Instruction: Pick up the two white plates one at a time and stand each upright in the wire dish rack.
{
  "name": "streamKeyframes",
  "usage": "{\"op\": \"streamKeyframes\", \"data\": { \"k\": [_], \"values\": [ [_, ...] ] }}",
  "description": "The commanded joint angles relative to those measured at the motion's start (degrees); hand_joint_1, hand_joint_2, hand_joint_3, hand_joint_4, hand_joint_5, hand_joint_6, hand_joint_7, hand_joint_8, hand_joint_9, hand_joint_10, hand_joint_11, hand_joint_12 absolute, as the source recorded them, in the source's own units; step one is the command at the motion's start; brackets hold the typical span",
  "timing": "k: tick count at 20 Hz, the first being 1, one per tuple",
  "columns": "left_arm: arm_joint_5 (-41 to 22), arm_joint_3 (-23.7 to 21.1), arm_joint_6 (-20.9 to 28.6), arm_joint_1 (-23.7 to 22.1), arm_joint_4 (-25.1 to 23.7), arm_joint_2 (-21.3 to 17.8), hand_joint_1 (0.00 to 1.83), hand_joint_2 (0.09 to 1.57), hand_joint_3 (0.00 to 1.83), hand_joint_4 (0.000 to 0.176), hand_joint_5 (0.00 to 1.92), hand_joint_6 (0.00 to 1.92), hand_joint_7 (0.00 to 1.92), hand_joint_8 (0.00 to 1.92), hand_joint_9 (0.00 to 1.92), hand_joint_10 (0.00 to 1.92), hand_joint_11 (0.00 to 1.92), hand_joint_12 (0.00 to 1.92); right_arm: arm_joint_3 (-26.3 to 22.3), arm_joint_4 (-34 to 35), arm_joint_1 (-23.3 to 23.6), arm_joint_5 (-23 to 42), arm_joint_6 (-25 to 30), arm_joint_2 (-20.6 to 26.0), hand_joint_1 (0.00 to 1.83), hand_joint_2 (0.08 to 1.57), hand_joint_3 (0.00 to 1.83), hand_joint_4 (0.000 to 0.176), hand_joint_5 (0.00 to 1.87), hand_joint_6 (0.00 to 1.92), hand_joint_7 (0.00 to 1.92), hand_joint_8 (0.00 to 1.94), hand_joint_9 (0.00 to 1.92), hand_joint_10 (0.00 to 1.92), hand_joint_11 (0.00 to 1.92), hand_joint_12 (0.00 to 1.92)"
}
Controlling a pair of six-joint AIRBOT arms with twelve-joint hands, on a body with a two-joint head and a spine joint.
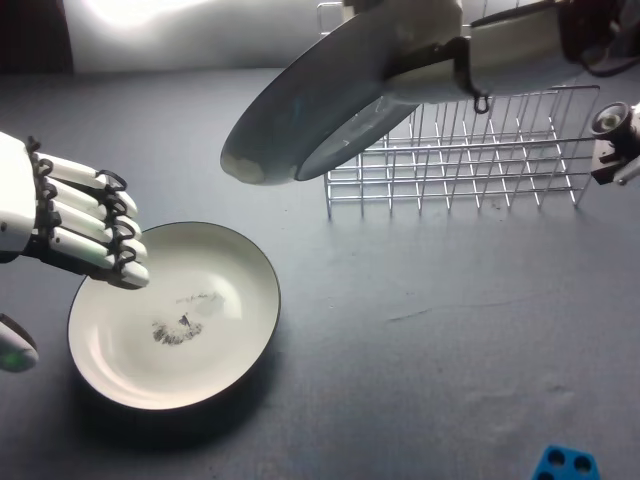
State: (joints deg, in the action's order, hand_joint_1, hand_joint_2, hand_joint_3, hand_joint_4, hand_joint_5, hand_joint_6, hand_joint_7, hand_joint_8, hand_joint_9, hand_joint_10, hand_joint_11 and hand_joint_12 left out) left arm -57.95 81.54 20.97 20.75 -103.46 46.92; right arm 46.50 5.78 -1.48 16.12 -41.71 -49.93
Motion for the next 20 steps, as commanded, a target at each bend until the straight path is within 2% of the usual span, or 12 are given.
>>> {"op": "streamKeyframes", "data": {
  "k": [1,5,10,15,20],
  "values": [
    [-0.7,0.0,0.1,-0.5,2.9,-0.9,0.00,1.21,0.00,0.000,0.27,0.00,0.26,0.00,0.23,0.00,0.00,0.46,0.6,2.9,1.7,7.2,1.4,0.5,1.19,1.16,0.00,0.025,0.87,1.19,0.94,1.04,1.03,0.49,0.69,1.29],
    [-2.0,0.2,0.1,0.3,2.9,-0.9,0.00,1.21,0.00,0.000,0.28,0.00,0.28,0.01,0.25,0.01,0.00,0.49,2.9,6.8,1.8,6.6,3.3,0.9,1.19,1.15,0.00,0.025,0.88,1.17,0.95,1.03,1.04,0.47,0.69,1.29],
    [-1.9,0.2,0.1,0.3,2.5,-0.6,0.00,1.21,0.00,0.000,0.25,0.00,0.25,0.00,0.21,0.00,0.00,0.40,5.6,13.2,1.8,5.9,1.5,1.1,1.19,1.16,0.00,0.021,0.87,1.19,0.94,1.04,1.04,0.43,0.68,1.28],
    [-1.7,0.5,0.1,0.4,2.5,0.1,0.00,1.21,0.00,0.000,0.28,0.01,0.28,0.01,0.24,0.01,0.00,0.47,7.6,16.3,2.8,5.9,-0.4,1.5,1.19,1.16,0.00,0.023,0.87,1.18,0.95,1.04,1.05,0.41,0.69,1.26],
    [-1.7,2.1,-1.2,1.5,2.5,0.9,0.00,1.21,0.00,0.000,0.27,0.00,0.27,0.01,0.23,0.00,0.00,0.44,9.3,18.0,2.7,3.2,-1.2,1.9,1.19,1.16,0.00,0.022,0.87,1.18,0.95,1.04,1.06,0.40,0.68,1.25]
  ]
}}
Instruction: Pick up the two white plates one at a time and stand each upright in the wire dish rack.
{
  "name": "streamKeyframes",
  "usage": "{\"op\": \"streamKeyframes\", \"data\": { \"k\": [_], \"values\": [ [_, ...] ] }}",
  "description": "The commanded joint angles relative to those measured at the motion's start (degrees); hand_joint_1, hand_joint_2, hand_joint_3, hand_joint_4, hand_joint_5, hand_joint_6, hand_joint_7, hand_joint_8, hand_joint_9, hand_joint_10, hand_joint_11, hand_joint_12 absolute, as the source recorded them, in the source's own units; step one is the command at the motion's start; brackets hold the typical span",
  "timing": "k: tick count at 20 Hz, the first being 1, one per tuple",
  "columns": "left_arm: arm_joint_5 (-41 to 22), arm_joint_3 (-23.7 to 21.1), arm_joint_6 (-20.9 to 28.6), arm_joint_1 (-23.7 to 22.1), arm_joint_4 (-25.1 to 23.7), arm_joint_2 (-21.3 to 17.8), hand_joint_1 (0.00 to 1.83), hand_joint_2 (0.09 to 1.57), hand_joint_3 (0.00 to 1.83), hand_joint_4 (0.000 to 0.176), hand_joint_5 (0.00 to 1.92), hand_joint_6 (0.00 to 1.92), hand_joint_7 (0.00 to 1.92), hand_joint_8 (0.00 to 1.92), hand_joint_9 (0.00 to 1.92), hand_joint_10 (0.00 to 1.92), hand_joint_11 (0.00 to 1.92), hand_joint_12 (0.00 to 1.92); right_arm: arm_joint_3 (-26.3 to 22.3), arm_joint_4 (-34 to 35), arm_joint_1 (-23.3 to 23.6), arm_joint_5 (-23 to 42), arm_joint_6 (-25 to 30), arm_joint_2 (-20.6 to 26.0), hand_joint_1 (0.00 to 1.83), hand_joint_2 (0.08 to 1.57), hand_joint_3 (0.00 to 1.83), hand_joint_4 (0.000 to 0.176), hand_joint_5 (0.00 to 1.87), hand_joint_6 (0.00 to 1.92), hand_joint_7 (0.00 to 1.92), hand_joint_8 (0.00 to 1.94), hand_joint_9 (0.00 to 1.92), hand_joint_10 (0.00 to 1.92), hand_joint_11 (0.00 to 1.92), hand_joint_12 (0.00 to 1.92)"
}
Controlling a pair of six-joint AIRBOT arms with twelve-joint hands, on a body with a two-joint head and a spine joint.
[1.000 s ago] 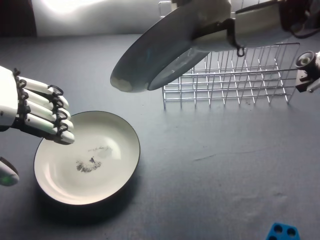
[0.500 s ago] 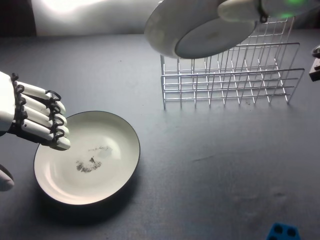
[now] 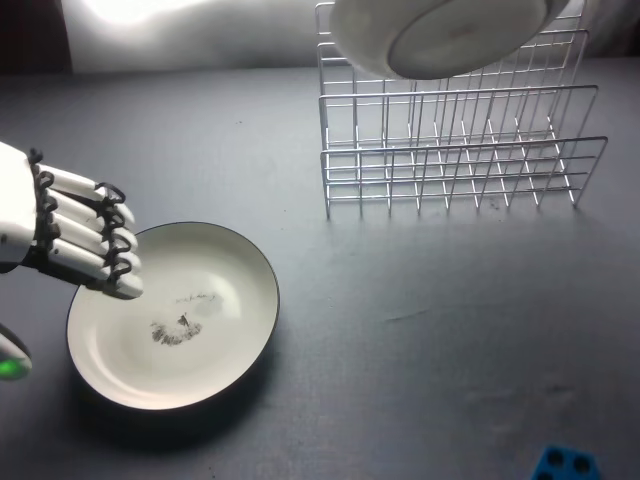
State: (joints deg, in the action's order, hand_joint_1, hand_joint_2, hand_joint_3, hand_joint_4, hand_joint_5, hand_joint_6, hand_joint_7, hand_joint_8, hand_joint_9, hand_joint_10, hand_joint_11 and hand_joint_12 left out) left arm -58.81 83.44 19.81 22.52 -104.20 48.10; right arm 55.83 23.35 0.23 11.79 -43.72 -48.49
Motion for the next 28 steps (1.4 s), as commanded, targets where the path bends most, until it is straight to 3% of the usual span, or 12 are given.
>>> {"op": "streamKeyframes", "data": {
  "k": [1,3,4,9,21,28],
  "values": [
    [-0.8,0.7,-0.3,0.0,3.3,-0.1,0.00,1.21,0.00,0.000,0.29,0.01,0.29,0.01,0.25,0.01,0.00,0.49,0.3,0.8,1.1,7.3,0.7,0.5,1.19,1.16,0.00,0.024,0.88,1.18,0.94,1.04,1.06,0.40,0.68,1.25],
    [-0.8,1.7,-0.5,0.8,3.3,0.4,0.00,1.21,0.00,0.000,0.27,0.00,0.27,0.00,0.24,0.00,0.00,0.48,1.4,2.4,1.1,6.6,0.7,0.5,1.20,1.15,0.00,0.021,0.88,1.17,0.96,1.01,1.07,0.39,0.69,1.24],
    [-0.8,2.2,-0.5,1.1,3.3,0.7,0.00,1.21,0.00,0.000,0.30,0.00,0.31,0.01,0.27,0.01,0.00,0.57,2.0,3.3,1.1,6.1,0.6,0.5,1.19,1.16,0.00,0.020,0.87,1.18,0.95,1.03,1.07,0.38,0.68,1.25],
    [0.1,2.2,-0.5,1.4,3.3,1.0,0.00,1.22,0.00,0.000,0.25,0.00,0.25,0.00,0.22,0.00,0.00,0.42,4.4,4.1,1.4,4.0,1.6,0.5,1.20,1.15,0.00,0.021,0.88,1.17,0.96,1.02,1.06,0.38,0.68,1.28],
    [0.4,3.5,-1.0,1.4,3.3,1.9,0.00,1.22,0.00,0.000,0.29,0.00,0.29,0.00,0.25,0.00,0.00,0.49,12.4,4.1,1.9,-3.4,2.3,-3.2,1.20,1.15,0.00,0.021,0.88,1.18,0.95,1.02,1.04,0.38,0.65,1.30],
    [0.7,3.9,-1.2,2.6,3.3,2.3,0.00,1.21,0.00,0.000,0.24,0.00,0.22,0.00,0.19,0.00,0.00,0.44,14.0,4.1,1.3,-1.8,2.3,-4.9,1.20,1.15,0.00,0.021,0.90,1.15,0.97,0.99,1.07,0.37,0.67,1.30]
  ]
}}
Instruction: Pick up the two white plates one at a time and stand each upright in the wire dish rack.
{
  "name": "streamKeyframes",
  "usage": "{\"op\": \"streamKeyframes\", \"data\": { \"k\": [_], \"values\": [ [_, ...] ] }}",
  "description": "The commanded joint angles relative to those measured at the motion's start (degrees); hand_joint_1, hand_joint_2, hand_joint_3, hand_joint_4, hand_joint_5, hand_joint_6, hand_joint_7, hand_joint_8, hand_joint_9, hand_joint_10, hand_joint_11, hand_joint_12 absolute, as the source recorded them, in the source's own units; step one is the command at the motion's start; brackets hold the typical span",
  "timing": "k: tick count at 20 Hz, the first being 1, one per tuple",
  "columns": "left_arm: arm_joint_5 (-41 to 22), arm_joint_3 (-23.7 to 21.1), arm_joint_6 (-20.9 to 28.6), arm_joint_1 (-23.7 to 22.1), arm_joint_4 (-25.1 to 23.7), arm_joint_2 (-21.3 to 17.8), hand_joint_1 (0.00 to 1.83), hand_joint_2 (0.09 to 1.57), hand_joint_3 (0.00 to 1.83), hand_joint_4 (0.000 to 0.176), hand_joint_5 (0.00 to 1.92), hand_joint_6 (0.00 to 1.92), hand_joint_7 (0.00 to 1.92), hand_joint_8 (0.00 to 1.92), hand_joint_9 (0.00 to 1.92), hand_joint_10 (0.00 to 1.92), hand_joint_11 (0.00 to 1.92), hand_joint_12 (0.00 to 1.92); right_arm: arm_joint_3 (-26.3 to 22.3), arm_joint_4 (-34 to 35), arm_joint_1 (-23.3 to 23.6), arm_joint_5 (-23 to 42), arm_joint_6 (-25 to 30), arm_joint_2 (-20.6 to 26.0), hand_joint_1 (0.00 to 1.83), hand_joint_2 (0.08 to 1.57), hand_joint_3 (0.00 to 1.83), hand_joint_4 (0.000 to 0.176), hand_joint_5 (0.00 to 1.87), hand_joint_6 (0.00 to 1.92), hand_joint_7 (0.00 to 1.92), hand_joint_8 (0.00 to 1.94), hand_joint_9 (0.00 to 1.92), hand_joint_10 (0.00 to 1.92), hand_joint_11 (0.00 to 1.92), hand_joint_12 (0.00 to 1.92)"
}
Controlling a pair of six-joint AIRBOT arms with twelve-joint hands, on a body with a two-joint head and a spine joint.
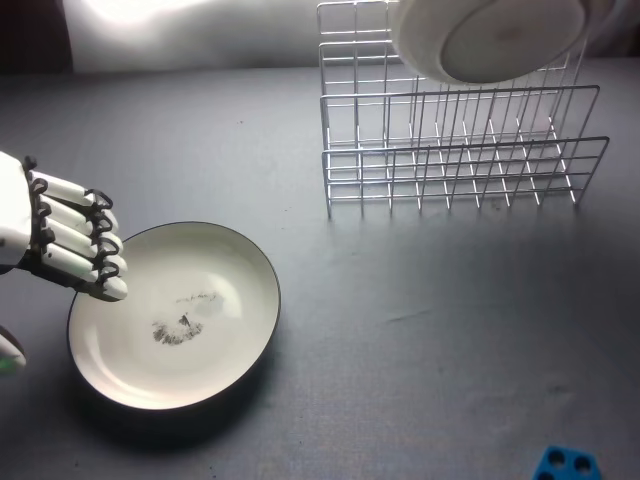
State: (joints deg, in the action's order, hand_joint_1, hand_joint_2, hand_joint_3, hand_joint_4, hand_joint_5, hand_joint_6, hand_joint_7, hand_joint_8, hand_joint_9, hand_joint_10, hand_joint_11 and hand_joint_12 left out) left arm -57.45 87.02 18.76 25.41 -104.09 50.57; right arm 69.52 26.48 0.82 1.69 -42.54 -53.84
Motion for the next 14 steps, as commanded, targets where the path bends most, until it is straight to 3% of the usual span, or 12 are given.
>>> {"op": "streamKeyframes", "data": {
  "k": [1,6,7,10,14],
  "values": [
    [-0.5,0.3,-0.1,-0.2,3.1,-0.1,0.00,1.21,0.00,0.000,0.22,0.00,0.19,0.00,0.16,0.00,0.00,0.39,0.4,0.9,0.7,8.3,1.2,0.2,1.20,1.14,0.00,0.022,0.91,1.14,0.97,0.99,1.07,0.37,0.68,1.29],
    [0.3,0.4,-0.1,0.6,3.1,0.2,0.00,1.21,0.00,0.000,0.21,0.00,0.18,0.00,0.16,0.00,0.00,0.39,1.3,1.0,-0.3,11.1,1.7,-1.3,1.20,1.15,0.00,0.020,0.89,1.16,0.97,0.99,1.07,0.37,0.67,1.29],
    [0.4,0.4,-0.1,0.9,3.1,0.2,0.00,1.20,0.00,0.000,0.15,0.00,0.12,0.00,0.09,0.00,0.00,0.24,1.6,1.0,-0.7,11.2,1.7,-1.7,1.20,1.15,0.00,0.022,0.88,1.18,0.95,1.02,1.06,0.37,0.66,1.30],
    [0.6,0.6,-0.1,1.3,3.1,0.4,0.00,1.17,0.00,0.000,0.07,0.00,0.04,0.00,0.02,0.00,0.00,0.06,2.9,1.0,-1.3,11.2,2.9,-2.6,1.21,1.12,0.00,0.023,0.95,1.08,1.01,0.93,1.10,0.36,0.68,1.27],
    [0.8,1.1,-0.5,1.6,3.1,0.6,0.00,1.15,0.00,0.000,0.05,0.00,0.02,0.00,0.00,0.00,0.00,0.01,4.7,1.1,-2.4,11.3,5.1,-3.5,1.21,1.13,0.00,0.023,0.93,1.10,1.00,0.95,1.08,0.35,0.67,1.28]
  ]
}}
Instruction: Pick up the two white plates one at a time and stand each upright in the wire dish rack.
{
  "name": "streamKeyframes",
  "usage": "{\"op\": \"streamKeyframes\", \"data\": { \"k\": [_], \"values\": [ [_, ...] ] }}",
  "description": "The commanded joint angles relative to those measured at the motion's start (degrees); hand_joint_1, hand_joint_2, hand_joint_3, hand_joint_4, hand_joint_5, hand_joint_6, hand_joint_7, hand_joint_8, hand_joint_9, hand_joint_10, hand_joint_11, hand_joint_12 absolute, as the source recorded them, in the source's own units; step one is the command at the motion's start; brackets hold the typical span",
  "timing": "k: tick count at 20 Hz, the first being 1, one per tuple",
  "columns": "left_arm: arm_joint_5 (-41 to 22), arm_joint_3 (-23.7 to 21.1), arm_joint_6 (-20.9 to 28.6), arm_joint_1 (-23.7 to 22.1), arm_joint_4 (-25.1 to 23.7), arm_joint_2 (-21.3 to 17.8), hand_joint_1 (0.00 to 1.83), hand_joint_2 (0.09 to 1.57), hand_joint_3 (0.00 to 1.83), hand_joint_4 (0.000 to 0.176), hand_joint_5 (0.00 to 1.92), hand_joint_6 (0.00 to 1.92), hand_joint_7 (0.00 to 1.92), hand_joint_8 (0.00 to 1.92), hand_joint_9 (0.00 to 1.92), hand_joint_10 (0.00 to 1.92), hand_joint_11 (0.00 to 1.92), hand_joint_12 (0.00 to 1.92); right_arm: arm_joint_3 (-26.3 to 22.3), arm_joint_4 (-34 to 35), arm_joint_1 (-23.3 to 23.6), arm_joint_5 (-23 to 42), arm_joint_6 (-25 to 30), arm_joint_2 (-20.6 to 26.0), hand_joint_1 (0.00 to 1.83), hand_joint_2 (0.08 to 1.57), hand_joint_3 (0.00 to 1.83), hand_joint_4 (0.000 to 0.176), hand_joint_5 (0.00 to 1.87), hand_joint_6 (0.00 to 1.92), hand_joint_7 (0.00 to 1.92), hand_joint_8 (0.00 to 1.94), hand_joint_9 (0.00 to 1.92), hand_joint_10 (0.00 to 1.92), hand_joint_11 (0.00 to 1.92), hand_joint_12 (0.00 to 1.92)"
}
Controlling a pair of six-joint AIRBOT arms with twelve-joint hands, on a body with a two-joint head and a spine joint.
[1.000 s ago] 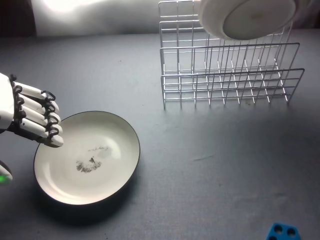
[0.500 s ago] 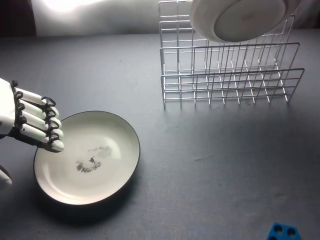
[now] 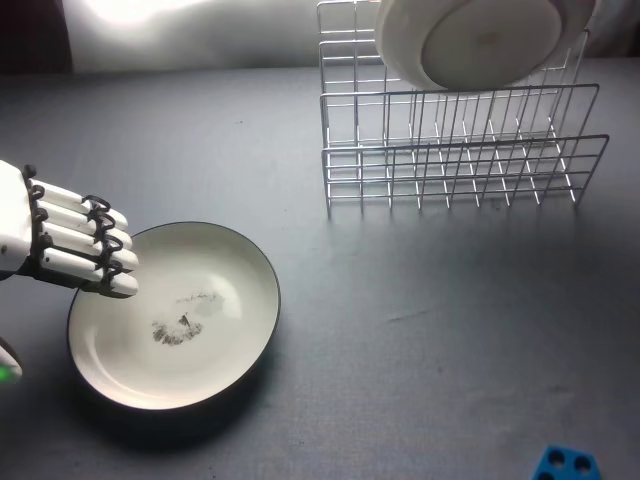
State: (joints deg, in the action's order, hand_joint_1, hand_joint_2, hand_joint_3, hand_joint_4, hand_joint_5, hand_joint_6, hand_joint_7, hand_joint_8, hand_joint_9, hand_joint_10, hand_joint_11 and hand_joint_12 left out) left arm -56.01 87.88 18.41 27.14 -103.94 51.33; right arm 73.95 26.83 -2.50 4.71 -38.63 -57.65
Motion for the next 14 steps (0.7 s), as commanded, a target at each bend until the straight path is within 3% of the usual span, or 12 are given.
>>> {"op": "streamKeyframes", "data": {
  "k": [1,14],
  "values": [
    [-0.6,0.4,-0.2,-0.1,3.0,0.0,0.00,1.15,0.00,0.000,0.06,0.01,0.03,0.01,0.01,0.00,0.01,0.01,0.4,0.7,0.7,8.3,1.5,0.3,1.21,1.13,0.00,0.022,0.93,1.10,1.00,0.95,1.07,0.35,0.67,1.28],
    [-0.3,1.5,-0.3,0.3,2.5,0.6,0.00,1.16,0.00,0.000,0.08,0.00,0.05,0.00,0.02,0.00,0.01,0.01,1.0,0.7,-3.2,10.6,2.0,-0.6,1.21,1.13,0.00,0.020,0.91,1.12,1.00,0.95,1.09,0.34,0.68,1.27]
  ]
}}
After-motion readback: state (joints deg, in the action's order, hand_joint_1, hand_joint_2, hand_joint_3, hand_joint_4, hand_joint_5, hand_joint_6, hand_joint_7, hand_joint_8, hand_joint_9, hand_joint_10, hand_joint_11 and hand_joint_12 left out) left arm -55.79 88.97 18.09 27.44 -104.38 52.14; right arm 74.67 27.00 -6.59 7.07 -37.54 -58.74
